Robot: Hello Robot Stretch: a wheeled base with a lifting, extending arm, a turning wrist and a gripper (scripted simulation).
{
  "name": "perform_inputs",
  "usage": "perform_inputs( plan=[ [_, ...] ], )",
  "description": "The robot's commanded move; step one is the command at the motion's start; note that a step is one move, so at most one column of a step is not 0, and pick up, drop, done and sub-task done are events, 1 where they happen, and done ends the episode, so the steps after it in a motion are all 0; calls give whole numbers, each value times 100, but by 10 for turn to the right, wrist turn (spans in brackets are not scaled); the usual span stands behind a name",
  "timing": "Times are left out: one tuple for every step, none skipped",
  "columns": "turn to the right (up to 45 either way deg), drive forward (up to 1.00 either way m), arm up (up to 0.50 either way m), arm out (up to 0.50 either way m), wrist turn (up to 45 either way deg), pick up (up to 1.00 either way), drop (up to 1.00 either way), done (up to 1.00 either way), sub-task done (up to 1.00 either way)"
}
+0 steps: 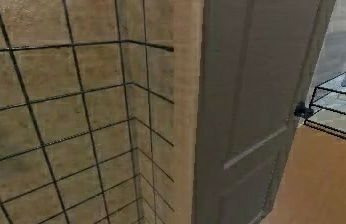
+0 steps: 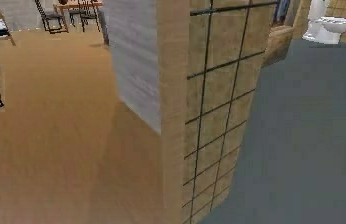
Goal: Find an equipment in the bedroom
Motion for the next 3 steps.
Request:
perform_inputs(
  plan=[
    [450, 0, 0, 0, 0, 0, 0, 0, 0],
    [60, 0, 0, 0, 0, 0, 0, 0, 0],
    [30, 0, 0, 0, 0, 0, 0, 0, 0]
  ],
)
